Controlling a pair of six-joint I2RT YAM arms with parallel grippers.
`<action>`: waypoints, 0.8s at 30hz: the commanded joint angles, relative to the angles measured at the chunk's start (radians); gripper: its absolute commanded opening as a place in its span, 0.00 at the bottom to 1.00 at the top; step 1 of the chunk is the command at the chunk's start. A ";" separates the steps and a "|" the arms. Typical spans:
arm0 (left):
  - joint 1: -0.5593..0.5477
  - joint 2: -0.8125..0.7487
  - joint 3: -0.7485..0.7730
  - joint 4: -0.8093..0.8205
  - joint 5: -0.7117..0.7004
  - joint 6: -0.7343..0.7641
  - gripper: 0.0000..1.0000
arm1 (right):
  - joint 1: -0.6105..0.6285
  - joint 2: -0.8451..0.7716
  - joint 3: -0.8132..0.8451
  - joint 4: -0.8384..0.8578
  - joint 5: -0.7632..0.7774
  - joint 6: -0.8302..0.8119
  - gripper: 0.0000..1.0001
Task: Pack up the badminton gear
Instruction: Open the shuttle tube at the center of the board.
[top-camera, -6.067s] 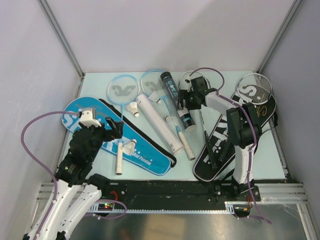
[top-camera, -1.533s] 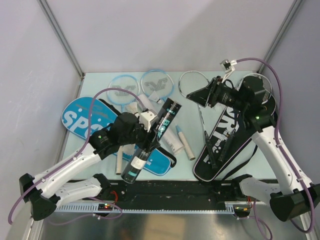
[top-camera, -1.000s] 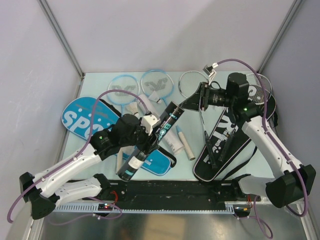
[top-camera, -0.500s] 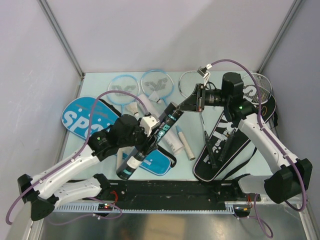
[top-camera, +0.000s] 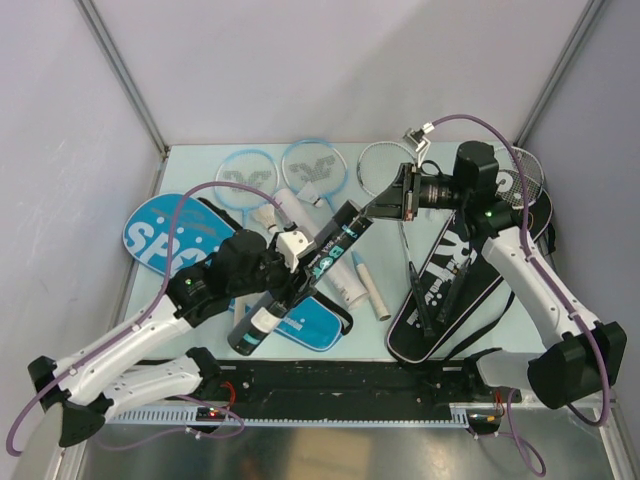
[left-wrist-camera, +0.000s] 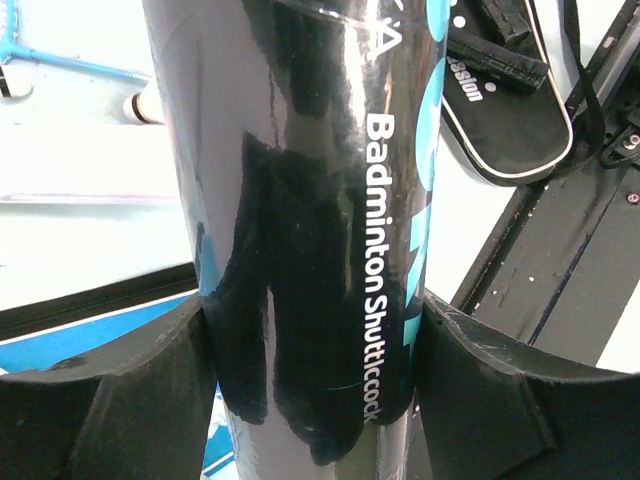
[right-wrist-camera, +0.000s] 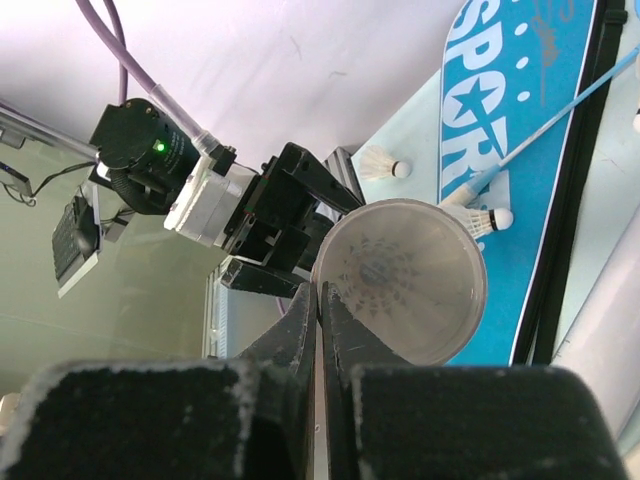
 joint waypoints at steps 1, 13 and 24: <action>-0.003 -0.040 -0.010 0.022 -0.041 0.033 0.54 | -0.023 -0.056 0.023 0.066 -0.017 0.062 0.00; -0.002 -0.032 -0.029 0.022 -0.069 0.044 0.50 | -0.055 -0.069 -0.004 0.249 -0.057 0.247 0.00; -0.003 -0.045 -0.034 0.022 -0.075 0.041 0.49 | -0.092 -0.102 -0.007 0.264 -0.042 0.292 0.00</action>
